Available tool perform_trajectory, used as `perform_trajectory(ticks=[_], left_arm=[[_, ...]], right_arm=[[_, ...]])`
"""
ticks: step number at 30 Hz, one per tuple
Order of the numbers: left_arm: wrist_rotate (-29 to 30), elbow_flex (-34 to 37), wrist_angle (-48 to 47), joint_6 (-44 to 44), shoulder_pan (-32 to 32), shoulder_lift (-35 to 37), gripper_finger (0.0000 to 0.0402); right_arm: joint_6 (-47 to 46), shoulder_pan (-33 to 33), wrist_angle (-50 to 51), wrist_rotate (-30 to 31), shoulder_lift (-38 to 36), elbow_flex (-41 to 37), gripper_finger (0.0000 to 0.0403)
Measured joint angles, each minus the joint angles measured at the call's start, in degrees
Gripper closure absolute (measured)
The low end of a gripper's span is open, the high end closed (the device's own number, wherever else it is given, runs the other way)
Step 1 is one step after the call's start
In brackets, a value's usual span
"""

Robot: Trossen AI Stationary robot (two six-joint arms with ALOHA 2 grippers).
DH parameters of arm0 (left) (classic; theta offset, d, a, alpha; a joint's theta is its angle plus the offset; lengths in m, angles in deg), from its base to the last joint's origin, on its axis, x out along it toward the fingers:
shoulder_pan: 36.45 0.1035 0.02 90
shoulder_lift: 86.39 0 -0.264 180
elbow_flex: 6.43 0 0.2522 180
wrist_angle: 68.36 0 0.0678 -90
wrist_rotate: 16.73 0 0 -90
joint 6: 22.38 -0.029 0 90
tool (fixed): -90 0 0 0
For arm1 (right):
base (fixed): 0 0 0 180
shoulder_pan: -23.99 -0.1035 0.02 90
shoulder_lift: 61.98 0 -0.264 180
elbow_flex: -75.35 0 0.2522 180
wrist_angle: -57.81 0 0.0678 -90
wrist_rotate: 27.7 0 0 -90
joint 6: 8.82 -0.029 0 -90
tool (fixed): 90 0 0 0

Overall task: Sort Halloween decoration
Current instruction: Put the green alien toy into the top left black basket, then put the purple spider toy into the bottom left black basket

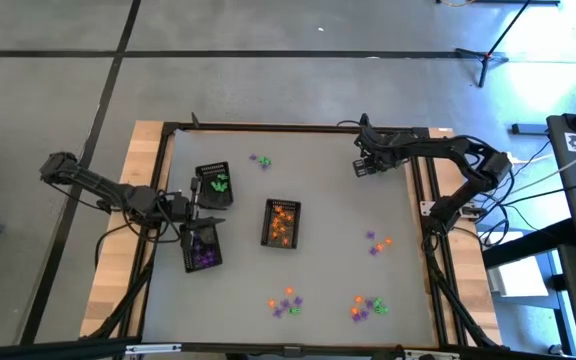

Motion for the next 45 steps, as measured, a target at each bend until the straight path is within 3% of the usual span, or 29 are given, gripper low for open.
perform_trajectory(ticks=[12,26,33,41,45], left_arm=[[0.0,0.0,0.0,0.0,0.0,0.0,0.0279],[0.2,0.0,0.0,0.0,0.0,0.0,0.0279],[0.3,0.0,0.0,0.0,0.0,0.0,0.0279],[1.7,0.0,0.0,0.0,0.0,0.0,0.0279],[1.7,0.0,0.0,0.0,0.0,0.0,0.0279]], right_arm=[[3.0,-0.1,-0.7,-2.9,0.0,-0.1,0.0395],[4.2,-4.3,-0.5,-2.8,-5.1,1.4,0.0401],[2.4,-3.0,-1.3,6.8,-4.7,1.6,0.0362],[2.6,2.4,-5.3,-1.1,-1.0,1.7,0.0263],[1.2,3.8,-6.3,-1.6,1.6,2.1,0.0233]])
